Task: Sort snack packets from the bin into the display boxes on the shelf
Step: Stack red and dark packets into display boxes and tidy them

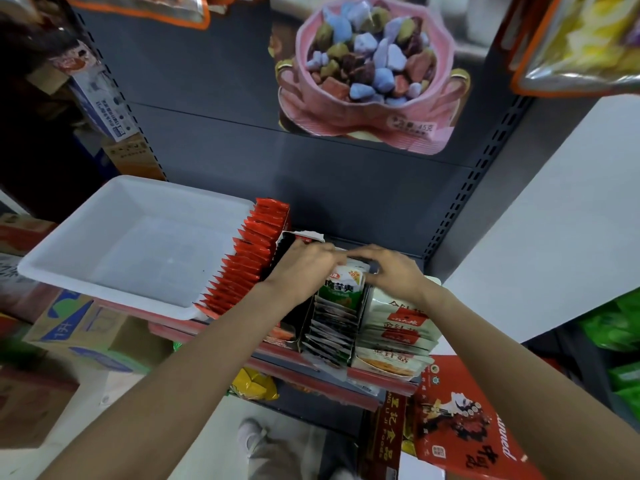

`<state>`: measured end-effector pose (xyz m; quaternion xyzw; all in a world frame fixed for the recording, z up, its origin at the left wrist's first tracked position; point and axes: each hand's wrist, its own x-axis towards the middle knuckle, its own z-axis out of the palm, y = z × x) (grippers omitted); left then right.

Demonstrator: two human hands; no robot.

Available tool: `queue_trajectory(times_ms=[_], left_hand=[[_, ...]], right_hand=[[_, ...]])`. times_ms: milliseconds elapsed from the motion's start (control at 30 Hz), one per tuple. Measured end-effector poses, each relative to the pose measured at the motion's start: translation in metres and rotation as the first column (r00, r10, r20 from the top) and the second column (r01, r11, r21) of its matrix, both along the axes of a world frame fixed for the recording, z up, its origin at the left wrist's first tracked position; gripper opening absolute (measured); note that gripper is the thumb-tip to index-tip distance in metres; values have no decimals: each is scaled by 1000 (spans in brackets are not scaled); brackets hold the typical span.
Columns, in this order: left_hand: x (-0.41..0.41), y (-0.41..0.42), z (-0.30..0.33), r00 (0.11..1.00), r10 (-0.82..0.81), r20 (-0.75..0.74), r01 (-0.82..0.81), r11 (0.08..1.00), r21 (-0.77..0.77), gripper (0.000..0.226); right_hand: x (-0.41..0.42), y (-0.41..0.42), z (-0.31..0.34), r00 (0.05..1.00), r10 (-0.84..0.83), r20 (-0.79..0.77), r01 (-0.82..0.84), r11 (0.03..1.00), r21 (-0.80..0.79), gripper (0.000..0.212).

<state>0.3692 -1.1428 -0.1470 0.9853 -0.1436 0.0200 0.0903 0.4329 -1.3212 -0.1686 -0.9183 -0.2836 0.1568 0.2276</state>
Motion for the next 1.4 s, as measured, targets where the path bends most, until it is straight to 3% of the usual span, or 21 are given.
queue_trajectory(times_ms=[200,367,433,500,533,700,833,1067,1200,1333,1400], left_hand=[[0,-9,-13,991,120,-67,-126,986,-107,25],[-13,-1,-14,992,51,115,-24,975,-219,20],[-18,4,-12,995,-84,-59,68,969,-237,26],[-18,8,-11,956,-141,-257,111,986,-125,41],[-17,9,-11,949,-134,-286,118,990,-74,44],[-14,5,-6,963,-197,-185,228,961,160,31],[-13,0,0,961,-189,-204,243,928,284,29],[0,-7,14,992,-124,-23,126,987,96,9],[-2,-3,-1,985,-46,-166,60,995,81,19],[-6,-5,-13,979,33,-202,-52,995,-89,21],[-10,-6,-12,975,68,-212,-123,959,-257,18]], right_hand=[[2,-3,6,986,-23,-163,21,1000,-17,64],[-1,0,-3,1000,-10,14,10,999,-40,54],[0,-1,-4,1000,-9,5,9,999,-35,54],[1,-2,-5,1000,-9,-2,9,999,-36,54],[1,-2,-5,1000,-8,3,8,999,-39,54],[1,-1,-6,1000,-12,15,12,1000,-28,54],[1,-1,-6,1000,-13,17,14,1000,-21,53],[-1,-1,-1,999,-9,32,9,1000,-14,57],[-1,0,2,999,-16,-29,16,999,-30,55],[0,-2,4,995,-7,-98,5,1000,-22,55],[-1,0,4,997,5,-74,-8,999,-34,62]])
